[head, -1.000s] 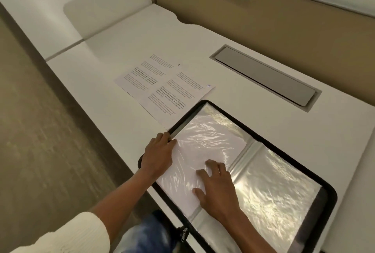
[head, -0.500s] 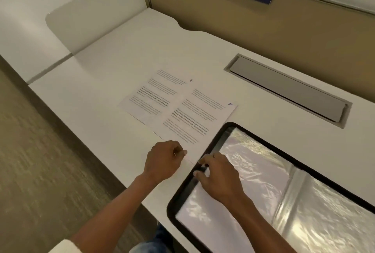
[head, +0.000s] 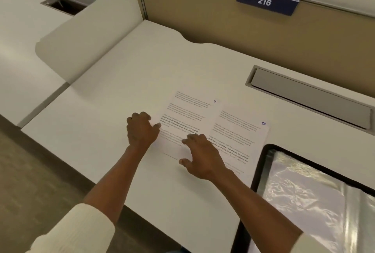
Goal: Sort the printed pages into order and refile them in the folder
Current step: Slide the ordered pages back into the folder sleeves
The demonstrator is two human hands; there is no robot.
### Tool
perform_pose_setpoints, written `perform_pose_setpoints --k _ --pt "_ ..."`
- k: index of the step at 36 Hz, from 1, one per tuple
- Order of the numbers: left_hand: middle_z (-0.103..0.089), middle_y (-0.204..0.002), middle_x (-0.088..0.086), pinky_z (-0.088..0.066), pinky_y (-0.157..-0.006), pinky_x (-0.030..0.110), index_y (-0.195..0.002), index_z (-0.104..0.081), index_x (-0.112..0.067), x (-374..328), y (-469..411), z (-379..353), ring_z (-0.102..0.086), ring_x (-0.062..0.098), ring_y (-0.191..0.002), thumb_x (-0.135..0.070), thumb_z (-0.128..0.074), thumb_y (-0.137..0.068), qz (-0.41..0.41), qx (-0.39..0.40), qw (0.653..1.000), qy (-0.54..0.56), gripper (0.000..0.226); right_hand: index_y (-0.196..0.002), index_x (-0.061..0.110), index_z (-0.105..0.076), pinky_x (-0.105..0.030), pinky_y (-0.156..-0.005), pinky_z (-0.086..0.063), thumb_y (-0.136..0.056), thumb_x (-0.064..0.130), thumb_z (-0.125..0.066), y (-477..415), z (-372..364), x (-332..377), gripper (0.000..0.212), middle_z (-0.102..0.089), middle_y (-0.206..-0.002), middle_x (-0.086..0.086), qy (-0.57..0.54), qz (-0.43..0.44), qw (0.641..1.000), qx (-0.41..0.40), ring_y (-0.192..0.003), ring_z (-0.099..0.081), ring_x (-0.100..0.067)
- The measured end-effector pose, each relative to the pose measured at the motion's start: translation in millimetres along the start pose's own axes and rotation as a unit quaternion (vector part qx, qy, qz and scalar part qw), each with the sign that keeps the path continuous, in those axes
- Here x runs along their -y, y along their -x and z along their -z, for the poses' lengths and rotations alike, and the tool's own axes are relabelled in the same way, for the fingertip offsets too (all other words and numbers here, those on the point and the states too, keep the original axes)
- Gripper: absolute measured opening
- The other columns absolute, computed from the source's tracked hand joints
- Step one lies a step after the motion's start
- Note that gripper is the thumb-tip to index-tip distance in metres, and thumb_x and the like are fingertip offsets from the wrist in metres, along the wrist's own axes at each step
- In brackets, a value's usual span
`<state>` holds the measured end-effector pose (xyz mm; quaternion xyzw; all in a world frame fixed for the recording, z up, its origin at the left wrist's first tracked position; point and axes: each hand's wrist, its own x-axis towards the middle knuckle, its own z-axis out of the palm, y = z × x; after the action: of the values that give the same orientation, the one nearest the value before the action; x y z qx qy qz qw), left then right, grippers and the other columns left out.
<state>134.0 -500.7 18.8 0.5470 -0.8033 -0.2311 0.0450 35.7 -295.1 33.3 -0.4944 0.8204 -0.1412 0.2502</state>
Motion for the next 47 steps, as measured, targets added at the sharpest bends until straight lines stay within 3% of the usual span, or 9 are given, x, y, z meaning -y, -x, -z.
perform_pose_setpoints --k 8,17,23,29,33,36,38,43,47 --pt "-0.052 -0.137 0.024 -0.046 -0.104 0.047 -0.137 -0.053 0.001 -19.7 -23.4 -11.1 -0.045 0.040 -0.133 -0.049 -0.081 -0.088 0.032 0.054 0.998 -0.010 0.076 -0.165 0.016 -0.023 -0.045 -0.130 0.004 -0.092 0.067 -0.060 -33.2 -21.1 10.5 0.096 -0.007 -0.175 -0.009 0.110 0.041 0.991 0.068 -0.162 -0.001 -0.022" --pt "-0.042 -0.145 0.022 -0.048 -0.103 0.054 -0.142 -0.041 0.002 -35.5 -26.9 -10.4 -0.041 0.040 -0.138 -0.049 -0.085 -0.084 0.076 0.080 0.994 -0.017 0.089 -0.163 0.018 -0.030 -0.038 -0.127 0.016 -0.090 0.065 -0.062 -34.3 -32.3 12.0 0.092 -0.002 -0.175 -0.009 0.084 0.053 0.994 0.044 -0.162 0.004 -0.021" --pt "-0.049 -0.144 0.020 -0.040 -0.110 0.052 -0.140 -0.047 -0.002 -37.5 -41.6 -8.8 -0.052 0.041 -0.134 -0.060 -0.083 -0.081 0.085 0.098 0.990 -0.049 0.090 -0.162 0.020 -0.033 -0.031 -0.122 0.020 -0.091 0.059 -0.065 -32.7 -29.9 8.6 0.087 0.000 -0.175 -0.006 0.062 0.054 0.996 0.042 -0.161 0.006 -0.018" --pt "-0.071 -0.119 0.012 -0.036 -0.106 0.051 -0.109 -0.066 -0.012 -30.6 -56.5 -9.4 -0.061 0.039 -0.119 -0.060 -0.091 -0.070 0.143 0.114 0.982 0.034 0.066 -0.160 0.020 -0.037 -0.032 -0.128 0.010 -0.088 0.055 -0.071 -34.8 -30.7 4.6 0.086 -0.006 -0.175 -0.005 0.025 0.055 0.998 0.034 -0.162 0.001 -0.017" --pt "-0.075 -0.098 0.004 -0.046 -0.104 0.048 -0.095 -0.069 -0.011 -29.6 -54.9 1.0 -0.068 0.031 -0.097 -0.044 -0.096 -0.069 0.154 0.118 0.972 0.137 0.050 -0.159 0.023 -0.040 -0.030 -0.128 -0.003 -0.086 0.050 -0.077 -37.7 -27.9 -1.3 0.087 -0.017 -0.174 0.003 -0.049 0.047 0.997 0.037 -0.161 -0.007 -0.013" --pt "-0.078 -0.085 0.004 -0.063 -0.085 0.051 -0.085 -0.074 -0.011 -33.1 -49.8 14.7 -0.075 0.028 -0.080 -0.031 -0.095 -0.073 0.112 0.125 0.966 0.195 0.031 -0.156 0.032 -0.044 -0.035 -0.128 -0.018 -0.083 0.050 -0.081 -39.1 -25.3 -4.4 0.085 -0.029 -0.169 0.012 -0.136 0.013 0.990 0.027 -0.157 -0.021 -0.009" --pt "-0.078 -0.083 0.006 -0.066 -0.076 0.047 -0.084 -0.074 -0.009 -37.8 -44.3 27.6 -0.076 0.028 -0.075 -0.028 -0.092 -0.079 0.096 0.124 0.962 0.225 0.027 -0.153 0.036 -0.048 -0.039 -0.125 -0.030 -0.079 0.052 -0.084 -39.2 -23.8 -4.2 0.084 -0.039 -0.164 0.016 -0.190 -0.011 0.982 -0.001 -0.151 -0.035 -0.008" --pt "-0.078 -0.084 0.006 -0.062 -0.066 0.037 -0.087 -0.073 -0.008 -49.7 -29.5 65.0 -0.077 0.028 -0.076 -0.026 -0.088 -0.086 0.033 0.112 0.955 0.273 0.023 -0.138 0.031 -0.063 -0.028 -0.106 -0.050 -0.076 0.048 -0.090 -37.8 -21.6 -1.2 0.070 -0.062 -0.140 0.015 -0.328 -0.071 0.936 -0.105 -0.125 -0.058 -0.001" --pt "-0.081 -0.087 0.002 -0.066 -0.078 0.046 -0.093 -0.077 -0.013 -63.5 -12.2 100.0 -0.080 0.026 -0.078 -0.026 -0.089 -0.085 -0.007 0.161 0.932 0.326 0.019 -0.135 0.029 -0.062 -0.025 -0.095 -0.056 -0.077 0.051 -0.090 -36.4 -9.8 2.5 0.069 -0.069 -0.125 0.013 -0.429 -0.134 0.879 -0.157 -0.112 -0.065 0.000"
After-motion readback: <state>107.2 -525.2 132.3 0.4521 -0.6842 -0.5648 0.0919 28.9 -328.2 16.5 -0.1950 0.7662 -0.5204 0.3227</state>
